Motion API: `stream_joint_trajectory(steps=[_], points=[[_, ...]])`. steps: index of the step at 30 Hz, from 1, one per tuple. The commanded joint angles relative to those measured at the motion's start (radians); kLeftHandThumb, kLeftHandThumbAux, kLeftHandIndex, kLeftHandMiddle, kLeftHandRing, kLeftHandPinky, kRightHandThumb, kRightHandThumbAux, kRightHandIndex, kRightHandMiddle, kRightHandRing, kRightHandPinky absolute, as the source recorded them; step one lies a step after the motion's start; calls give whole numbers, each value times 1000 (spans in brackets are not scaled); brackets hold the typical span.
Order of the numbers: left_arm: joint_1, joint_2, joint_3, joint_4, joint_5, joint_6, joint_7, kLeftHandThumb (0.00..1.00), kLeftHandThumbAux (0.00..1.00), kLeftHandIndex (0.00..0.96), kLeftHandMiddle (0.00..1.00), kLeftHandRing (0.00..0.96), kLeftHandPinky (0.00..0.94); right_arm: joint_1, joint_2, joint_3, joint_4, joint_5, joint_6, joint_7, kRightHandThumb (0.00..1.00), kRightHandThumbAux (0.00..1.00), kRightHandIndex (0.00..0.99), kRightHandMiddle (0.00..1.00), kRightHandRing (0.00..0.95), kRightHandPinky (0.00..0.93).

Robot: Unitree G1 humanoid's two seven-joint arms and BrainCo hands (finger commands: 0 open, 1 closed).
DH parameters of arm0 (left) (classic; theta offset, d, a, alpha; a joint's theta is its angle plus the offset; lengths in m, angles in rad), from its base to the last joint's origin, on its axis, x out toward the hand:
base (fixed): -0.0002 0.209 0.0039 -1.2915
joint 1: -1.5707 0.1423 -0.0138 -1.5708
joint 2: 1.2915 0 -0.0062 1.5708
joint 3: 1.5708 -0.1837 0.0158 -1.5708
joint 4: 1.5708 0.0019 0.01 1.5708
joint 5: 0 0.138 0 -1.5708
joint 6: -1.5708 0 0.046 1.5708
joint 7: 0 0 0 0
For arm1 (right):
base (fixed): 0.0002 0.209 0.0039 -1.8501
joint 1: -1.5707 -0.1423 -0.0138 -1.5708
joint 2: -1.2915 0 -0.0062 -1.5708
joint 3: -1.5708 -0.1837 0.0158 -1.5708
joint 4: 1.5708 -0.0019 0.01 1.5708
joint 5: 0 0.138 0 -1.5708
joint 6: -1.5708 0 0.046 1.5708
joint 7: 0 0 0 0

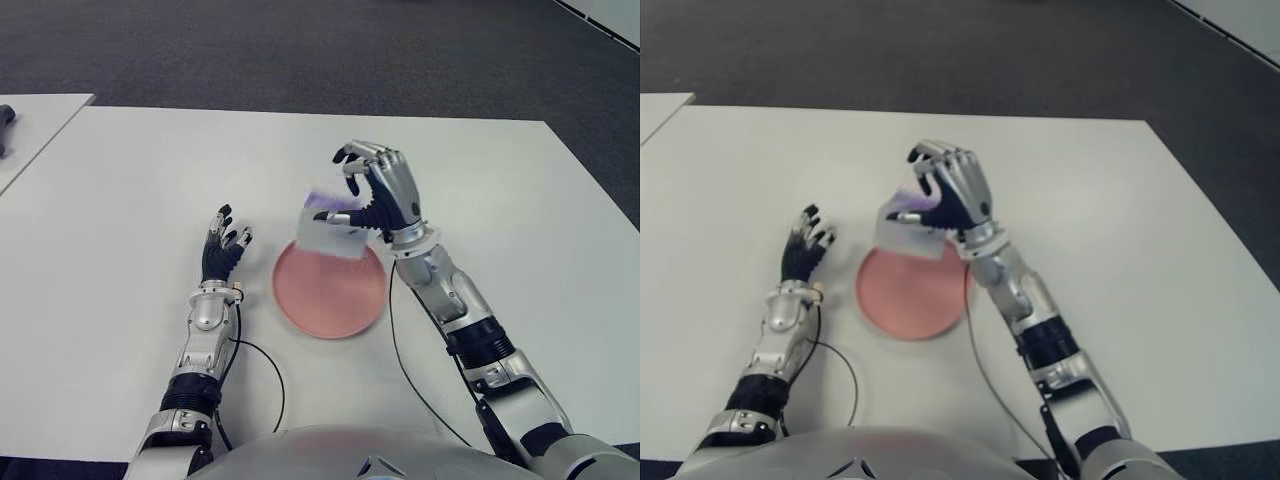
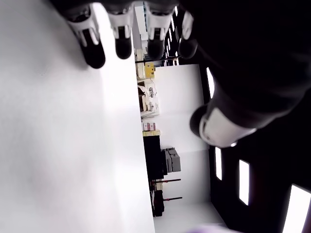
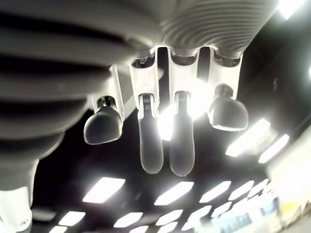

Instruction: Put the tissue paper into the plate.

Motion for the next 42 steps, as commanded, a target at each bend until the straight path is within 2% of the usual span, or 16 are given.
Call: stream_joint_trajectory(steps=[1, 9, 16, 23, 30, 42], points=[[9, -6, -8, 8, 8, 21, 3, 0, 687, 0, 0, 0, 0, 28, -26, 61, 59, 6, -87, 49, 1000, 633, 803, 460, 502, 847], [7, -5, -12, 14, 18, 15, 7, 0, 676, 0, 0, 0, 0, 22, -49, 91, 113, 63, -171, 161, 1000, 633, 771, 462, 501, 822], [2, -1, -11, 24, 17, 10, 2, 0, 670, 0, 0, 0, 0, 62, -69, 113, 118, 31, -180, 194, 1000, 633, 768, 462, 503, 832], [3, 1, -12, 27, 16, 7, -2, 0, 671, 0, 0, 0, 0, 69, -84, 118, 106, 11, -167, 230, 1000, 633, 775, 460, 504, 835], [-1, 4, -9, 31, 10, 9, -6, 0, 681, 0, 0, 0, 0, 64, -85, 120, 119, -22, -150, 229, 1000, 633, 772, 460, 506, 842], [1, 9, -7, 34, 17, 6, 3, 0, 685, 0, 0, 0, 0, 59, -77, 98, 141, -14, -150, 182, 1000, 633, 783, 460, 504, 841]])
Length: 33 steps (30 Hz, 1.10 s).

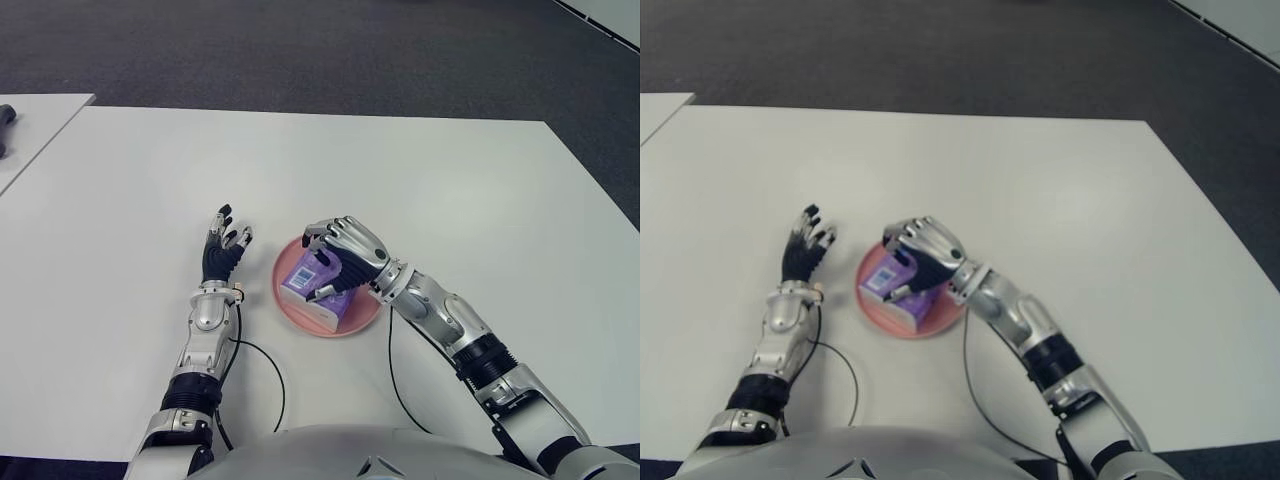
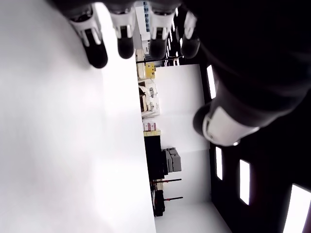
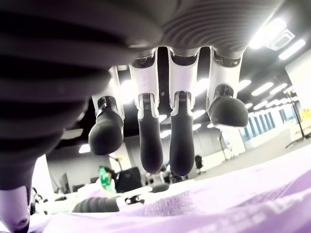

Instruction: Put the tissue paper into the plate.

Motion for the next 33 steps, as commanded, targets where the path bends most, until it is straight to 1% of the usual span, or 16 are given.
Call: stream_joint_trajectory(steps=[1, 6, 8, 10, 13, 16, 18, 20, 23, 26, 29, 33], points=[[4, 6, -6, 24, 14, 12, 3, 0, 685, 0, 0, 0, 0, -3, -2, -23, 23, 4, 6, -21, 1000, 633, 783, 460, 504, 838], [2, 8, -4, 30, 9, 6, 0, 0, 686, 0, 0, 0, 0, -24, -9, -64, 24, 21, 12, -42, 1000, 633, 775, 462, 502, 817], [2, 8, -3, 30, 8, 4, 0, 0, 689, 0, 0, 0, 0, -33, -2, -82, 28, 15, 19, -71, 1000, 633, 774, 463, 502, 816], [2, 9, -3, 28, 8, 5, -1, 0, 694, 0, 0, 0, 0, -52, 10, -104, 37, 12, 31, -111, 1000, 633, 776, 464, 502, 817], [3, 10, -4, 26, 8, 8, -1, 0, 702, 0, 0, 0, 0, -102, 30, -153, 61, 29, 52, -172, 1000, 632, 783, 465, 502, 821], [3, 10, -4, 26, 8, 10, -1, 0, 709, 0, 0, 0, 0, -141, 42, -193, 72, 50, 64, -211, 1000, 632, 790, 465, 503, 829], [5, 10, -5, 24, 9, 12, 1, 0, 712, 0, 0, 0, 0, -163, 45, -243, 43, 110, 69, -203, 1000, 633, 793, 463, 503, 827], [4, 11, -5, 25, 9, 13, 1, 0, 712, 0, 0, 0, 0, -172, 48, -262, 33, 135, 72, -198, 1000, 633, 795, 463, 503, 825], [5, 11, -5, 23, 9, 15, 1, 0, 714, 0, 0, 0, 0, -167, 61, -314, -30, 224, 87, -167, 1000, 634, 806, 460, 502, 824], [6, 10, -4, 21, 6, 19, -1, 0, 715, 0, 0, 0, 0, -167, 77, -349, -52, 267, 108, -163, 1000, 634, 802, 459, 502, 819], [8, 9, -3, 14, 1, 29, -4, 0, 720, 0, 0, 0, 0, -157, 99, -409, -126, 309, 208, -141, 1000, 634, 804, 459, 502, 828], [11, 8, -2, 6, -2, 38, -5, 0, 729, 0, 0, 0, 0, -160, 114, -453, -184, 348, 285, -107, 1000, 634, 807, 460, 502, 842]])
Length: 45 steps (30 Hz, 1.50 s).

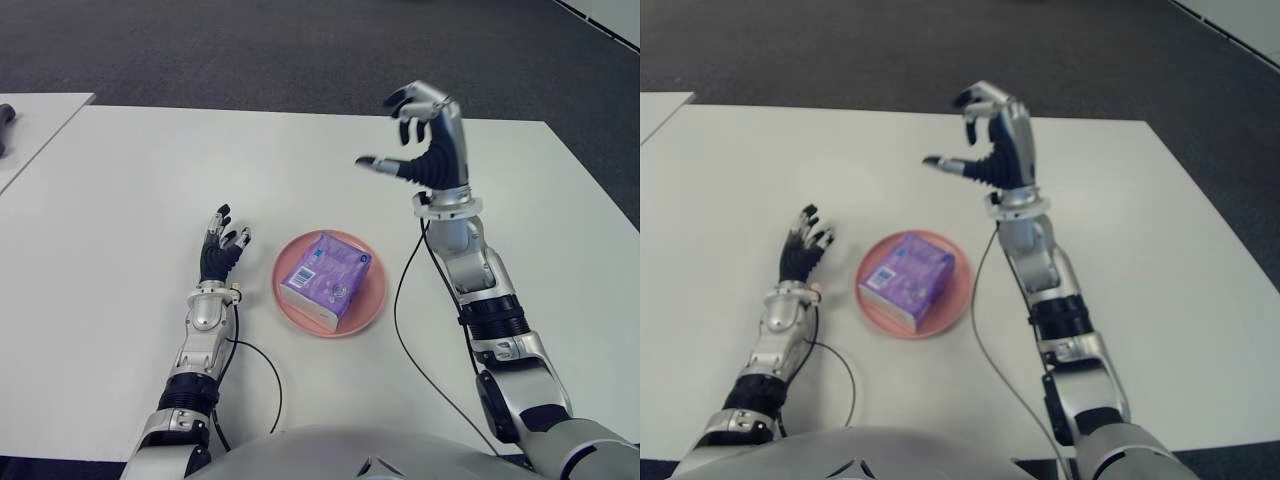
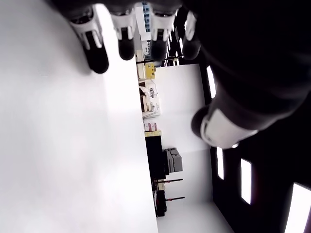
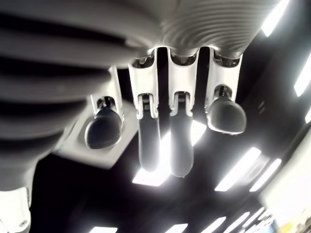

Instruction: Put the tissue paper into the plate.

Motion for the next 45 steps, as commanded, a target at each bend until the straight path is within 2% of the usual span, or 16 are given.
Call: stream_joint_trajectory(steps=[1, 5, 6, 10, 14, 20, 24, 29, 33, 34, 35, 36, 38, 40, 43, 45], points=[[11, -3, -2, 4, -1, 36, -5, 0, 731, 0, 0, 0, 0, 9, 22, -59, -72, 65, 104, 47, 1000, 634, 811, 456, 505, 840], [11, -2, -2, 2, -1, 44, -5, 0, 735, 0, 0, 0, 0, 7, 29, -94, -117, 83, 155, 59, 1000, 635, 818, 450, 512, 831], [11, -1, -2, 2, -1, 45, -5, 0, 736, 0, 0, 0, 0, 5, 31, -102, -115, 82, 159, 51, 991, 631, 823, 467, 639, 843], [11, 5, -3, 8, 3, 47, -9, 0, 728, 0, 0, 0, 0, -26, 78, -125, -60, 95, 152, -18, 978, 625, 830, 492, 825, 871], [11, 9, -5, 16, 6, 39, -10, 0, 712, 0, 0, 0, 0, -39, 102, -144, -10, 104, 175, -49, 975, 624, 832, 497, 864, 875], [14, 9, -4, 20, 4, 23, -12, 0, 705, 0, 0, 0, 0, -34, 103, -159, 116, 120, 146, -86, 973, 625, 833, 498, 876, 872], [14, 9, -2, 22, 1, 20, -11, 0, 703, 0, 0, 0, 0, -19, 108, -160, 104, 119, 176, -84, 972, 625, 828, 499, 874, 872], [17, 10, -1, 20, -1, 18, -13, 0, 699, 0, 0, 0, 0, 90, 151, -160, 22, 191, 188, -36, 969, 626, 814, 499, 870, 871], [21, 11, 0, 14, -3, 15, -15, 0, 705, 0, 0, 0, 0, 185, 217, -171, -34, 327, 239, 36, 966, 625, 776, 499, 847, 833], [22, 11, 1, 13, -4, 15, -15, 0, 706, 0, 0, 0, 0, 202, 229, -178, -38, 359, 255, 53, 926, 641, 650, 519, 806, 776], [22, 11, 1, 13, -4, 15, -15, 0, 706, 0, 0, 0, 0, 215, 248, -185, -56, 398, 291, 69, 912, 647, 605, 527, 792, 756], [22, 11, 1, 13, -4, 15, -15, 0, 704, 0, 0, 0, 0, 225, 261, -190, -71, 424, 317, 81, 891, 654, 541, 536, 739, 688], [22, 12, 2, 13, -4, 14, -15, 0, 701, 0, 0, 0, 0, 216, 285, -217, 18, 499, 314, 112, 869, 664, 481, 521, 658, 614], [22, 12, 2, 13, -4, 13, -16, 0, 700, 0, 0, 0, 0, 193, 293, -257, 167, 581, 277, 170, 853, 671, 448, 501, 587, 551], [22, 13, 1, 14, -4, 11, -17, 0, 698, 0, 0, 0, 0, 199, 289, -281, 246, 648, 236, 247, 840, 678, 429, 473, 487, 454], [20, 12, 2, 19, -5, 7, -17, 0, 698, 0, 0, 0, 0, 212, 268, -294, 316, 677, 174, 316, 768, 698, 419, 411, 426, 389]])
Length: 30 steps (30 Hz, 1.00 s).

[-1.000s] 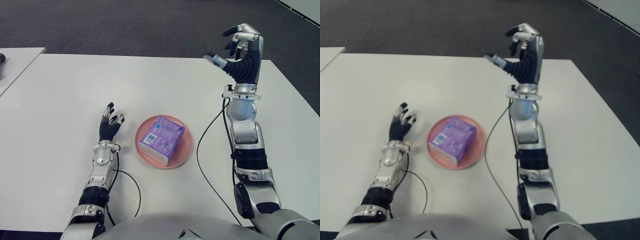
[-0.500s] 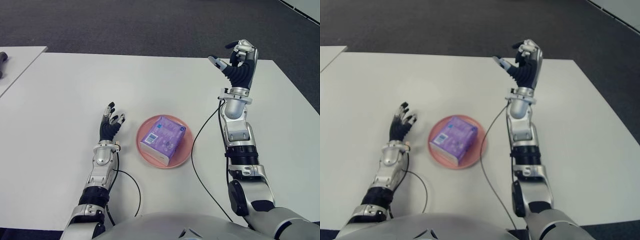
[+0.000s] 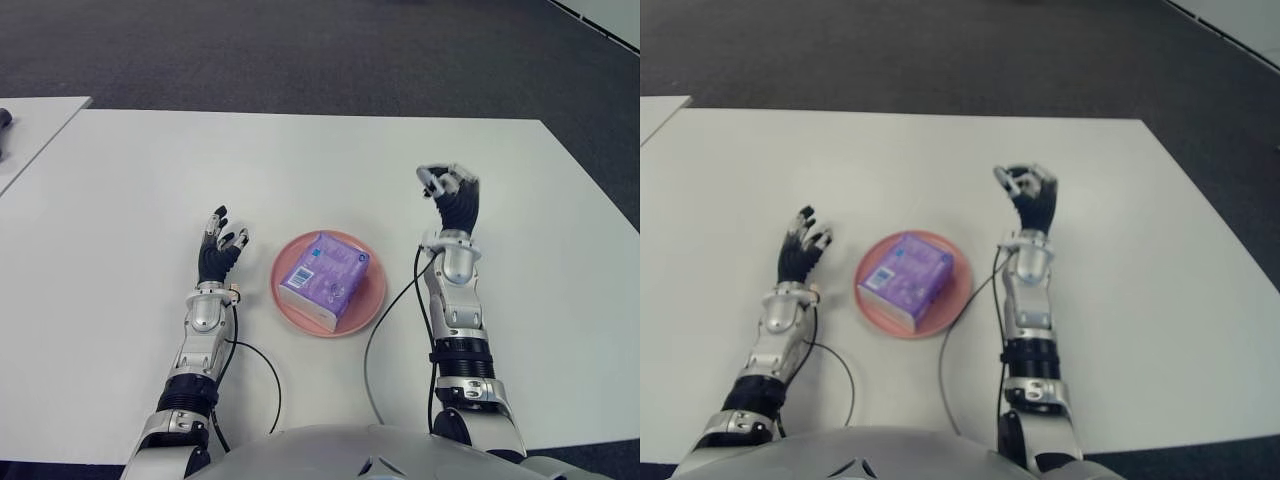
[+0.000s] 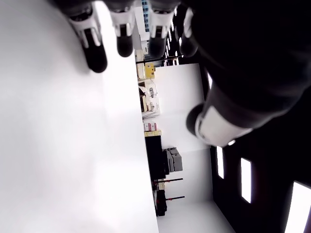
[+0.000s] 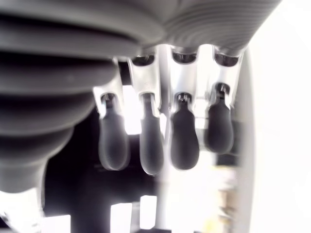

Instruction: Put the tissue paper into the plate.

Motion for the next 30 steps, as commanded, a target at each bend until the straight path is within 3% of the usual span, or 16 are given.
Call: stream_joint_trajectory(steps=[1, 3, 4, 7, 10, 17, 30], points=[[13, 3, -1, 23, -4, 8, -15, 0, 698, 0, 0, 0, 0, 8, -34, -49, 221, 100, -133, 163, 736, 708, 412, 356, 366, 328], [12, 2, 0, 27, -3, 2, -14, 0, 698, 0, 0, 0, 0, -21, -71, -66, 364, 104, -205, 219, 706, 718, 405, 290, 290, 253], [12, 2, 1, 29, -3, -2, -13, 0, 700, 0, 0, 0, 0, -35, -84, -72, 415, 102, -229, 234, 567, 697, 310, 247, 245, 208], [10, 2, 2, 34, -3, -8, -12, 0, 702, 0, 0, 0, 0, -57, -95, -71, 473, 90, -269, 249, 380, 678, 185, 182, 177, 143], [11, 3, 2, 27, -4, -2, -15, 0, 707, 0, 0, 0, 0, -61, -96, -64, 509, 80, -310, 263, 294, 676, 116, 118, 112, 94], [13, 5, 2, 20, -5, 9, -17, 0, 707, 0, 0, 0, 0, -39, -94, -53, 566, 64, -398, 282, 228, 692, 50, 42, 36, 41], [19, 5, -2, 12, -11, 4, -25, 0, 700, 0, 0, 0, 0, 30, -123, 3, 567, 9, -437, 310, 123, 728, 0, 0, 0, 2]])
